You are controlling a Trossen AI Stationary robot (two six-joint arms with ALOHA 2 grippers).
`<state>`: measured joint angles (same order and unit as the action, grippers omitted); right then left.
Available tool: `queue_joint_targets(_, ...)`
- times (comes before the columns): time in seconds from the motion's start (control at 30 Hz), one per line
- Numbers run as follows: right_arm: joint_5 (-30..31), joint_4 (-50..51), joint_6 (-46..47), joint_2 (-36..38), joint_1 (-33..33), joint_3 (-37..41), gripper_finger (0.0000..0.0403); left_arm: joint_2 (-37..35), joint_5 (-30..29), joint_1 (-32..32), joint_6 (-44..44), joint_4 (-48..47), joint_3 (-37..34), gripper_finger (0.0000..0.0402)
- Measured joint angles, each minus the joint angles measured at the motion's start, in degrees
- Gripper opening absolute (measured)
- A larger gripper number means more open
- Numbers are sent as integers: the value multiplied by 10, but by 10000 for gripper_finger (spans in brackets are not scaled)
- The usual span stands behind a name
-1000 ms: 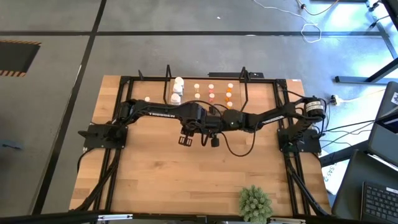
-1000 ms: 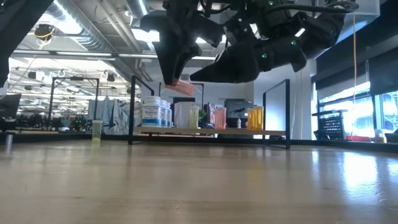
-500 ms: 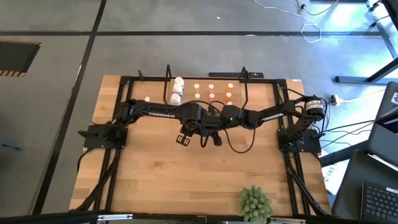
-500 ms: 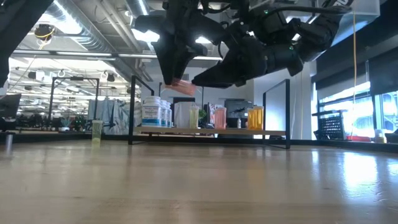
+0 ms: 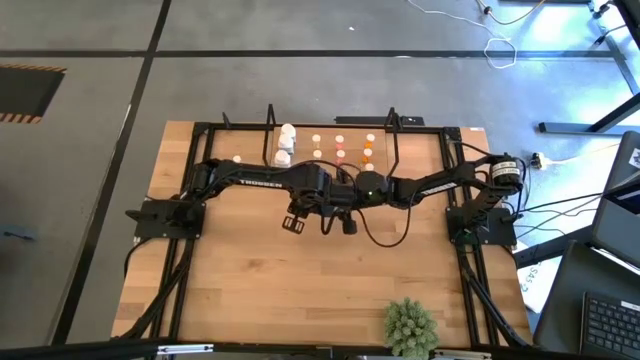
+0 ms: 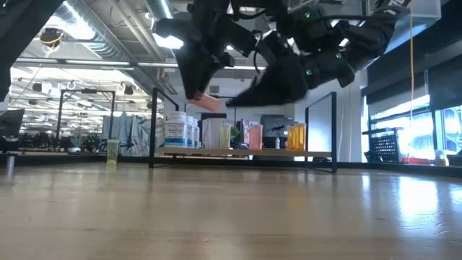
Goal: Pick and place medicine bottles onto shelf by color
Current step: Put the red pill bottle on the shelf aligned with the other red pill bottles
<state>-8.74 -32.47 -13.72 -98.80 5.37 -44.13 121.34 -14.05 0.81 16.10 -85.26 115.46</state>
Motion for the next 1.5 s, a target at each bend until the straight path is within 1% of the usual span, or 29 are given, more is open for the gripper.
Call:
queue_joint_targets(0.1,-26,29,4,-3,0,2,171,-1,0,-1,6,-26,0,86)
queue_joint_targets(0.23,-27,65,30,-2,0,2,171,-1,5,-2,-9,-47,0,86)
queue_joint_targets(0.33,-28,100,32,0,-2,1,171,-1,39,-5,-22,-46,0,86)
queue_joint_targets(0.4,-36,128,31,2,-9,1,171,-1,49,-8,-26,-46,0,86)
queue_joint_targets(0.5,-49,172,30,7,-29,2,171,-1,50,-14,-38,-45,0,86)
queue_joint_targets(0.67,-50,256,47,30,-74,2,171,-1,62,-28,-52,-43,0,86)
queue_joint_targets(0.77,-50,292,66,51,-99,1,171,-1,65,-35,-54,-36,-18,86)
queue_joint_targets(0.9,-45,330,90,83,-123,2,171,-1,81,-39,-66,-25,-60,86)
queue_joint_targets(1.07,23,378,119,129,-146,1,171,-1,94,-30,-68,42,-117,86)
queue_joint_targets(1.23,97,421,135,174,-158,1,171,-1,96,-18,-78,131,-175,86)
queue_joint_targets(1.4,141,429,135,202,-157,1,171,-1,96,-12,-83,228,-222,86)
queue_joint_targets(1.5,177,440,135,214,-157,1,171,-2,103,-11,-85,268,-244,86)
